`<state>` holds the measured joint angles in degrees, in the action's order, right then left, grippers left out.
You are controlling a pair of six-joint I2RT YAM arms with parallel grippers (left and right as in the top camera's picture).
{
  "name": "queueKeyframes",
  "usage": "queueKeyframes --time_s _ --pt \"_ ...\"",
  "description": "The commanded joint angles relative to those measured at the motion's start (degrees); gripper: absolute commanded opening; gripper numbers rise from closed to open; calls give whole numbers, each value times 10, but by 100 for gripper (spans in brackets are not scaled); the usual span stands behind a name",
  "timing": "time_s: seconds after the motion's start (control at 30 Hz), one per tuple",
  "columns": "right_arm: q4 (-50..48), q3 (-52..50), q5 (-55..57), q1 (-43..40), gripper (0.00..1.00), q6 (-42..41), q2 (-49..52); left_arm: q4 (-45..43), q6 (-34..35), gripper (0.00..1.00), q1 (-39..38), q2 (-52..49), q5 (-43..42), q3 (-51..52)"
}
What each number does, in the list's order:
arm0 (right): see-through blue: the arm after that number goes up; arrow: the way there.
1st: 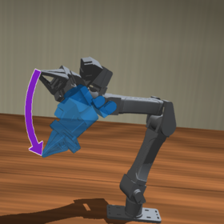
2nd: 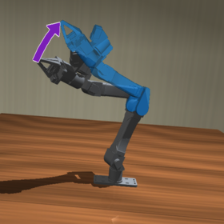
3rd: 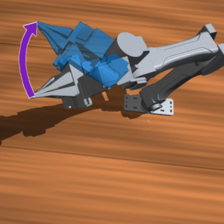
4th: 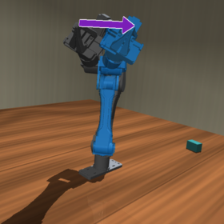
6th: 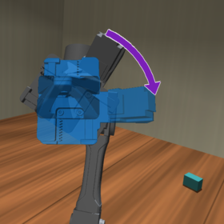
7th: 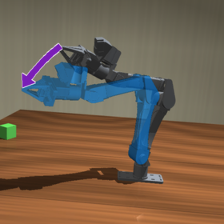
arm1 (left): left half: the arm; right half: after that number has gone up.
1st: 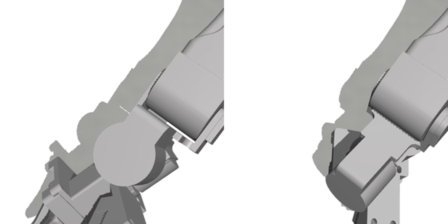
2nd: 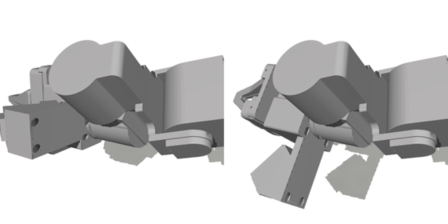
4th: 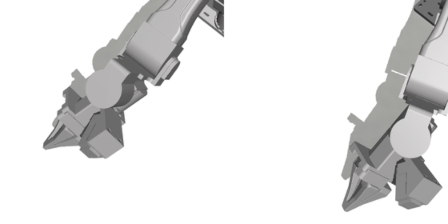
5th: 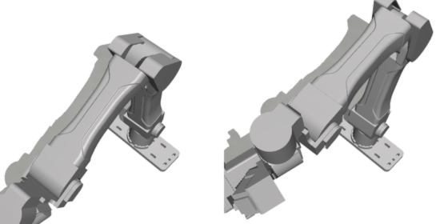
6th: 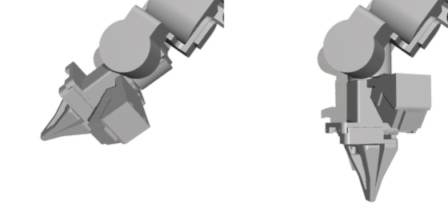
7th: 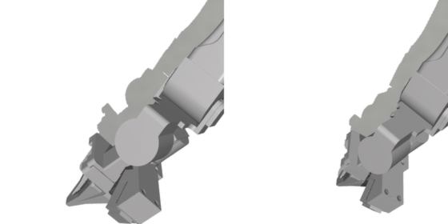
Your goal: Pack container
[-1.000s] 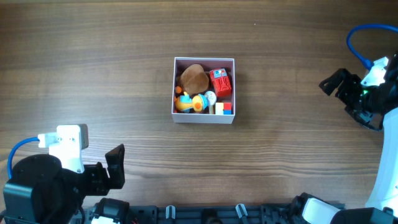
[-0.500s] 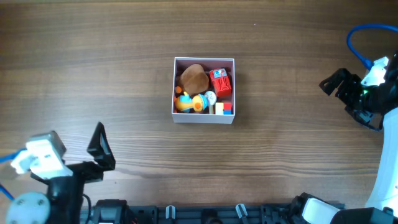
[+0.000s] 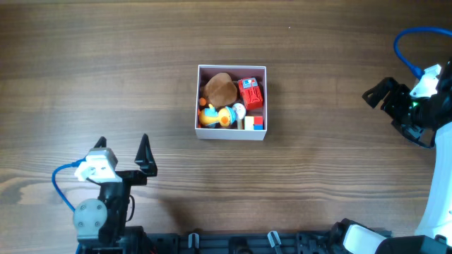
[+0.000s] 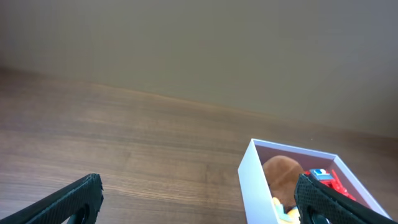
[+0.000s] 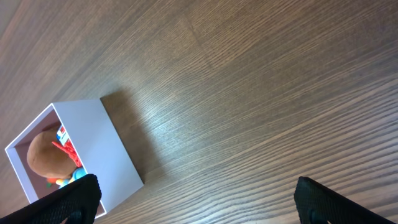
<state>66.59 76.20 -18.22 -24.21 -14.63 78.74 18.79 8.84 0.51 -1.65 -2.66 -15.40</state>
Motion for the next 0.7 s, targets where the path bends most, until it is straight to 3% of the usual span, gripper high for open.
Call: queueKeyframes --time_s 0.0,0.67 --pt "-2 -2 -9 -1 100 11 -9 -19 -7 100 5 15 -14 33" --pt "-2 -2 -10 -1 100 11 -9 -85 -7 100 0 15 -14 123"
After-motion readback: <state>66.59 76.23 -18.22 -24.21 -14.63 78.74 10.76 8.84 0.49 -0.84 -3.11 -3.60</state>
